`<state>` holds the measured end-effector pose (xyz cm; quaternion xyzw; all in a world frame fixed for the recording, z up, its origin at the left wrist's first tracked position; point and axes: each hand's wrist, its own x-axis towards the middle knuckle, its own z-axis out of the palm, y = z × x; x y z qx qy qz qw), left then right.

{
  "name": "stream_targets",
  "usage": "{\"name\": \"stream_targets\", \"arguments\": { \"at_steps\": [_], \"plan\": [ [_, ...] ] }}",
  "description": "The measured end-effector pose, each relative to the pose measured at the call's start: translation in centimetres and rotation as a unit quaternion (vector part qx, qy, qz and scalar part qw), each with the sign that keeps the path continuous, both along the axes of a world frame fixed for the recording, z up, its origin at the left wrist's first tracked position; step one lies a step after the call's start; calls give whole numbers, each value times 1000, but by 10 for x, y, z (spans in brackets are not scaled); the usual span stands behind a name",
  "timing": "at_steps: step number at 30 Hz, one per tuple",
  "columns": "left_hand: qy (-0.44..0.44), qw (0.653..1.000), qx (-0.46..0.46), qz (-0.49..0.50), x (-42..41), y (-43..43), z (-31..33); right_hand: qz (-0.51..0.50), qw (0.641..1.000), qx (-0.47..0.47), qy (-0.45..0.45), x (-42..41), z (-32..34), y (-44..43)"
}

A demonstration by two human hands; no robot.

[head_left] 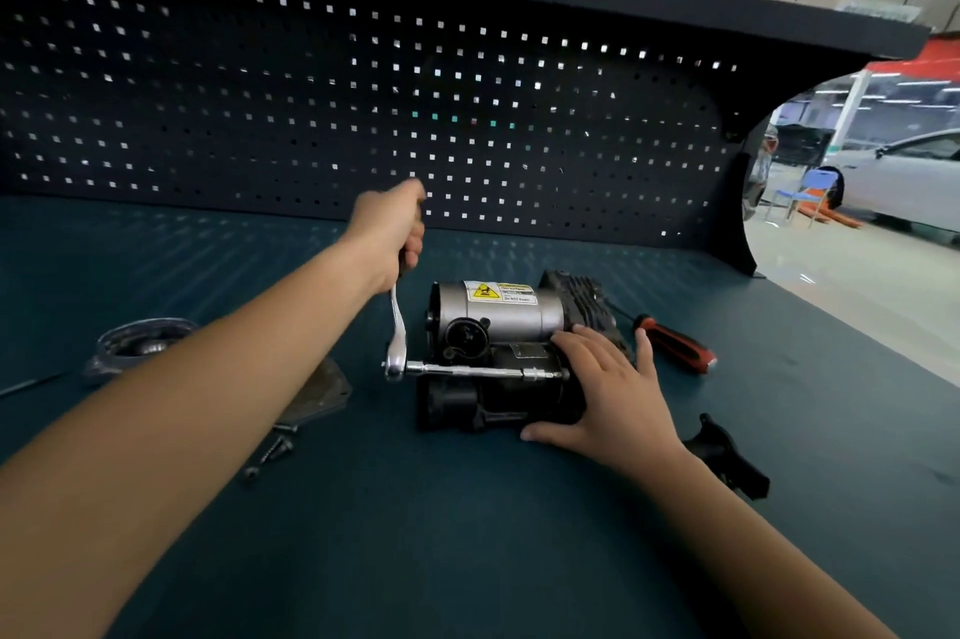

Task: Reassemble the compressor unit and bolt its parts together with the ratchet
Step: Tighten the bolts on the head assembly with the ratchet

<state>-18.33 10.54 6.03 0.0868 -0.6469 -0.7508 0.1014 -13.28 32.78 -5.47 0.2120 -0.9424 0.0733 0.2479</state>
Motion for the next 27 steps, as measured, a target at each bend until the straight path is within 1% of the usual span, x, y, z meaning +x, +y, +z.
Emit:
{"name": "stream_targets", "arguments": {
  "at_steps": [3, 10, 12, 15, 17, 20, 27],
  "plan": [
    [53, 998, -10, 11, 6, 2, 3, 15, 999, -31, 32, -3, -1, 1],
    [112, 993, -22, 11, 9, 0, -3, 9, 995, -16, 101, -4, -2, -1],
    [128, 991, -36, 17, 9, 0, -4, 9, 996, -12, 85, -4, -1, -1],
    [146, 987, -56, 37, 5, 3, -2, 7, 999, -24, 35, -3, -2, -1],
    [134, 987, -68, 60, 1, 5, -3, 8, 999, -34, 24, -3, -2, -1],
    [87, 992, -61, 75, -6, 5, -13, 9, 999, -39, 21, -2, -3, -1],
    [17, 998, -34, 54, -21, -4, -30, 20, 997, -56, 56, -4, -5, 0]
  ]
}}
